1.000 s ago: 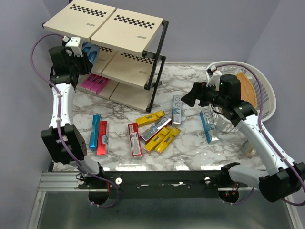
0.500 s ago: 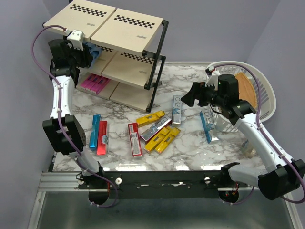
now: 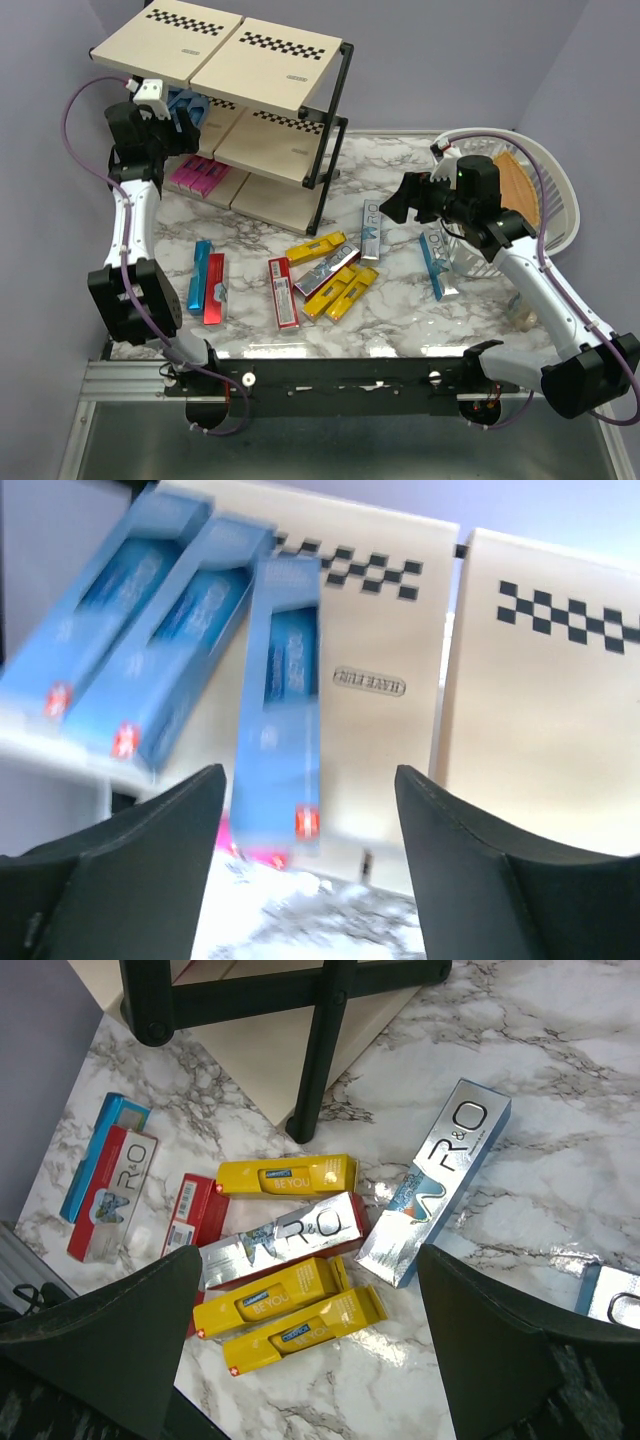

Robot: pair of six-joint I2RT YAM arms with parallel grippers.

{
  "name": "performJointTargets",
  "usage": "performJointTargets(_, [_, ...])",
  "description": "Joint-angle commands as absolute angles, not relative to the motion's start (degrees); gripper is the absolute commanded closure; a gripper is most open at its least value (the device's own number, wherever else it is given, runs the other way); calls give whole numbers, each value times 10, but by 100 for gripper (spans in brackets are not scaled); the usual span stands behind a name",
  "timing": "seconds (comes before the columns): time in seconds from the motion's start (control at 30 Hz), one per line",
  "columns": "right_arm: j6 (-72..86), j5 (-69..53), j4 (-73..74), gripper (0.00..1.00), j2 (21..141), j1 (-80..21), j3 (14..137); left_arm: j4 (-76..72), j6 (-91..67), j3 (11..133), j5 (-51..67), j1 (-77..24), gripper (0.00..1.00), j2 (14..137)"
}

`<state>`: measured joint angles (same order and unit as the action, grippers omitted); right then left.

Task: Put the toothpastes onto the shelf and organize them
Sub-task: Place the toothpaste on the shelf, then adjust the toothpaste on the shelf.

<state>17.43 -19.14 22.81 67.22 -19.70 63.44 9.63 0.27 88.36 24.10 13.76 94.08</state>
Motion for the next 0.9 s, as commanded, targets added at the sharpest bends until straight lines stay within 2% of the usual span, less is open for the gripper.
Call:
performJointTargets(0.0, [164,-185,223,3,673,-199,629,12,-123,791,141,140,19,847])
performJointTargets(0.17, [166,-184,221,4,671,-199,625,3,-300,706,48,139,14,776])
performJointTargets(0.4, [167,-181,220,3,664,-199,616,11,-500,662,22,139,12,755])
performJointTargets(0.63, [166,-177,217,4,650,-199,606,-22,-590,681,55,141,11,797])
performJointTargets(0.87, [161,-167,217,4,641,-199,602,-15,-633,684,45,148,20,816])
